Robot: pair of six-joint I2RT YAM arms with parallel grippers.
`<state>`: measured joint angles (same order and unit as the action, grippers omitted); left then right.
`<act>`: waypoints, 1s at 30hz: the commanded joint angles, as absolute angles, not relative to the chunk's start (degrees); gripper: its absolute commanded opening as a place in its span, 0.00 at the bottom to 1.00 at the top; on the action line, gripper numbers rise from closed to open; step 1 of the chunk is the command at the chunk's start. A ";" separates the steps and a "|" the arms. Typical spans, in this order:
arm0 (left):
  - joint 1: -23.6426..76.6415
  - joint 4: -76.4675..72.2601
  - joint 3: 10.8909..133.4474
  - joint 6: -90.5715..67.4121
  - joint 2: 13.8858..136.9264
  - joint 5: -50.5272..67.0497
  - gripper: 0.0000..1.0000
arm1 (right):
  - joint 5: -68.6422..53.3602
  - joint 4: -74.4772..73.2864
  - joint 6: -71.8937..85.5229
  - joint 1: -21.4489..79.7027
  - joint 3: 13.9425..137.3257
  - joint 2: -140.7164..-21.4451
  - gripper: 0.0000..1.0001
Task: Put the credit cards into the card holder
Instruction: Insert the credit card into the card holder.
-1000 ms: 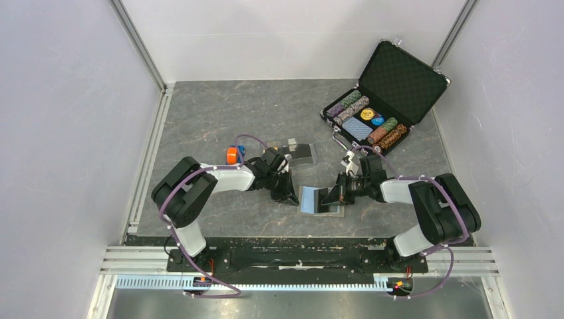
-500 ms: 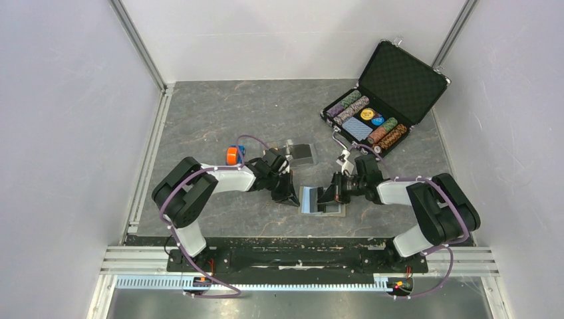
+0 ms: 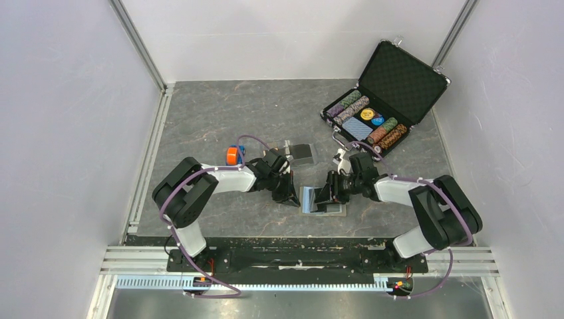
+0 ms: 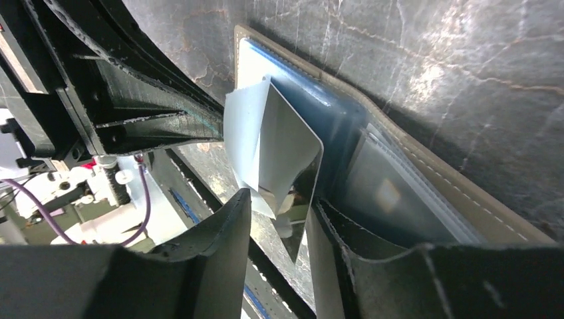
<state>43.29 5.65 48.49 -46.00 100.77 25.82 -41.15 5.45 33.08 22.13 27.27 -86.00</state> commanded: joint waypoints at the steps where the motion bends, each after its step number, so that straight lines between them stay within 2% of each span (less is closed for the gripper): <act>1: 44.63 9.41 47.90 -49.57 103.01 26.67 0.02 | -35.09 -3.52 27.54 22.24 30.64 -84.06 0.42; 10: 44.65 9.57 48.16 -49.66 103.34 26.58 0.02 | -33.84 -8.60 25.38 22.75 33.13 -81.96 0.65; 16: 44.60 9.58 48.25 -49.66 103.42 26.59 0.02 | -34.34 -8.21 25.63 22.79 32.46 -80.45 0.74; 23: 44.73 9.54 48.69 -49.40 103.88 27.12 0.02 | -36.42 -4.84 26.99 23.96 33.40 -83.94 0.69; 30: 45.24 11.00 50.16 -48.71 104.63 27.00 0.02 | -37.31 -4.01 28.77 26.13 35.76 -86.27 0.46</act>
